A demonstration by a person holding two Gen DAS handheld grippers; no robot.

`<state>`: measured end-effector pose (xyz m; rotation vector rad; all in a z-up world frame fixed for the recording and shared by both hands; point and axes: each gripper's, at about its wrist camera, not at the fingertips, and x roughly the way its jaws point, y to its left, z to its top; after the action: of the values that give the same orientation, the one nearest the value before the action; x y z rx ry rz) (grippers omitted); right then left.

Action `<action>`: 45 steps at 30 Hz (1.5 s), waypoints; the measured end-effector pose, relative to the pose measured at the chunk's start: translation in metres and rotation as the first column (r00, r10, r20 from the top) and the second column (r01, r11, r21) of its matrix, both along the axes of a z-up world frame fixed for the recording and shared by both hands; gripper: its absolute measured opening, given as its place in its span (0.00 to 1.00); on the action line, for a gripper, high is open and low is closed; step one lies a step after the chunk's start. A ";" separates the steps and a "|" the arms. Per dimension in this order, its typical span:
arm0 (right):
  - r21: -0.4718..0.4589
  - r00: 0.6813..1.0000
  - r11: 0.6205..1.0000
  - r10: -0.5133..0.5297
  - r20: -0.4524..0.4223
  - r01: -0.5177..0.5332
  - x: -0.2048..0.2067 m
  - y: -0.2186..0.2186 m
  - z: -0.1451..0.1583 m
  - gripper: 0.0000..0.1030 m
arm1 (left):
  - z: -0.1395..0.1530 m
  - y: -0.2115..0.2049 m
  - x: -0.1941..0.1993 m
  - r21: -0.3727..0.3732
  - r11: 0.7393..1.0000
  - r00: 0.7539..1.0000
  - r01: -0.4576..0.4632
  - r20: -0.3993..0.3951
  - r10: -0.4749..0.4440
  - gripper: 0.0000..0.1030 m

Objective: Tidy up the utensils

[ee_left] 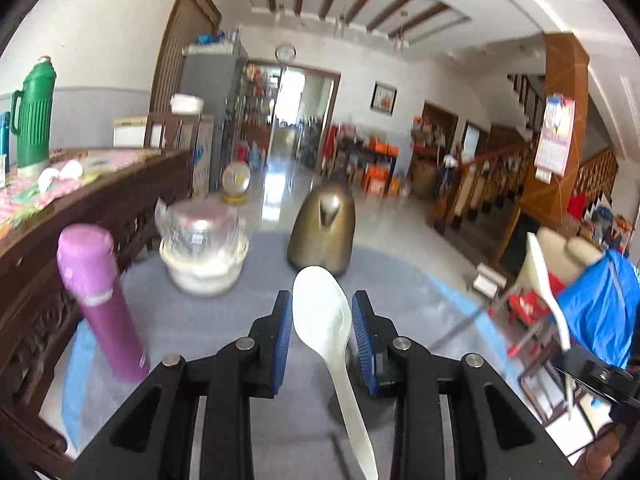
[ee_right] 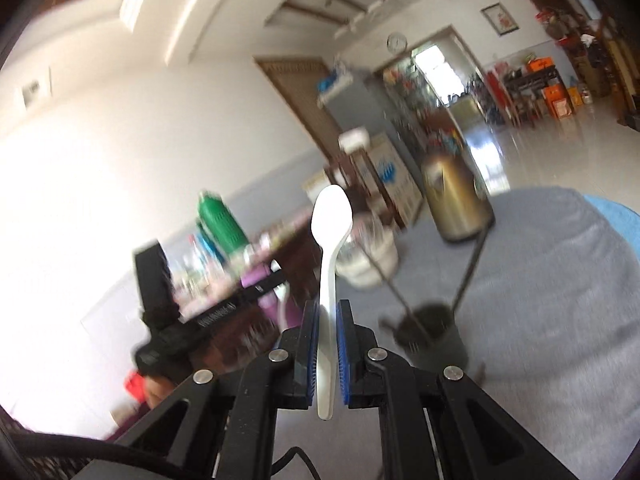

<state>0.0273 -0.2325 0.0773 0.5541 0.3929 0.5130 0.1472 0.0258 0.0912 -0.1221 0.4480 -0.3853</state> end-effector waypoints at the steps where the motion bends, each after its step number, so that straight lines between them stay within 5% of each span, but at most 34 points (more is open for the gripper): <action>1: 0.018 1.000 1.000 -0.013 0.022 0.012 0.001 -0.004 0.003 0.09 | 0.004 -0.004 0.005 -0.009 1.000 1.000 -0.005 0.022 0.005 0.31; 6: 0.074 0.996 0.996 -0.060 0.072 0.055 0.023 -0.022 0.007 0.09 | 0.007 -0.033 0.034 -0.005 0.999 0.995 -0.033 0.090 0.033 0.31; 13: 0.146 0.995 0.985 -0.097 0.010 0.094 0.057 -0.042 -0.016 0.09 | -0.029 -0.073 0.066 0.072 0.997 0.998 -0.033 0.062 0.028 0.31; 24: 0.041 0.999 0.998 -0.039 -0.006 0.039 0.097 -0.035 -0.043 0.09 | -0.063 -0.088 0.064 0.093 0.995 0.998 -0.028 0.055 0.023 0.31; 35: 0.014 1.000 1.000 -0.017 -0.019 0.017 0.137 -0.024 -0.065 0.09 | -0.057 -0.088 0.049 0.098 0.994 0.994 0.046 0.093 -0.055 0.31; 45: -0.026 1.000 0.999 0.020 -0.003 -0.020 0.149 -0.006 -0.071 0.09 | -0.042 -0.052 0.034 0.035 0.999 0.995 -0.013 0.097 0.010 0.32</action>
<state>0.1767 -0.2386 0.0066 0.5263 0.4074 0.5262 0.1815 -0.0261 0.0490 -0.0714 0.3578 -0.3703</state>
